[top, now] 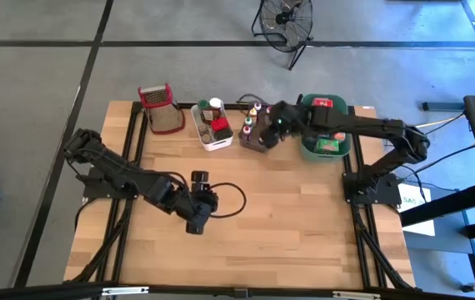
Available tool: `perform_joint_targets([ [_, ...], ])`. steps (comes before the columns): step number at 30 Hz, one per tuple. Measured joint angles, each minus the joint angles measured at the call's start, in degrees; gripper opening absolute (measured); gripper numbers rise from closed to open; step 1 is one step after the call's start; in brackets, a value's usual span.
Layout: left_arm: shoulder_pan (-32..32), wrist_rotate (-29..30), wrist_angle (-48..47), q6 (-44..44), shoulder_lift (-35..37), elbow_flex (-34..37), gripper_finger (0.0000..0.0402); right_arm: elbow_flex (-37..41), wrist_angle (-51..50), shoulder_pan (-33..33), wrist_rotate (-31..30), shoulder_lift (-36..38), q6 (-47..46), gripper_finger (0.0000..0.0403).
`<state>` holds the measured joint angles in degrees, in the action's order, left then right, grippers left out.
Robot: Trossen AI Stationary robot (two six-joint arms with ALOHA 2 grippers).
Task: Pick & Place Kitchen Items
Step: Put the yellow coloring bottle into the black transparent bin
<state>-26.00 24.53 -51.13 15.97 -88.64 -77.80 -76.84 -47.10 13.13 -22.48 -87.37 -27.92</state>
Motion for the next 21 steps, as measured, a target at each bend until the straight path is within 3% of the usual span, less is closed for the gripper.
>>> perform_joint_targets([
  [7, 3.95, -1.70, -9.78, -0.72, 1.10, -0.02, 0.0196, 0.00, 4.81, 7.92, 5.43, -1.38, 4.67, 0.0149],
  [13, 7.10, -0.95, -17.82, -0.29, 3.73, -0.02, 0.0196, 0.02, 5.48, 10.22, 6.30, -5.84, 6.15, 0.0149],
  [21, 10.84, -1.52, -20.00, -3.31, 6.55, 1.16, 0.0196, 0.02, 10.60, 11.21, 10.29, -11.42, 6.34, 0.0149],
])
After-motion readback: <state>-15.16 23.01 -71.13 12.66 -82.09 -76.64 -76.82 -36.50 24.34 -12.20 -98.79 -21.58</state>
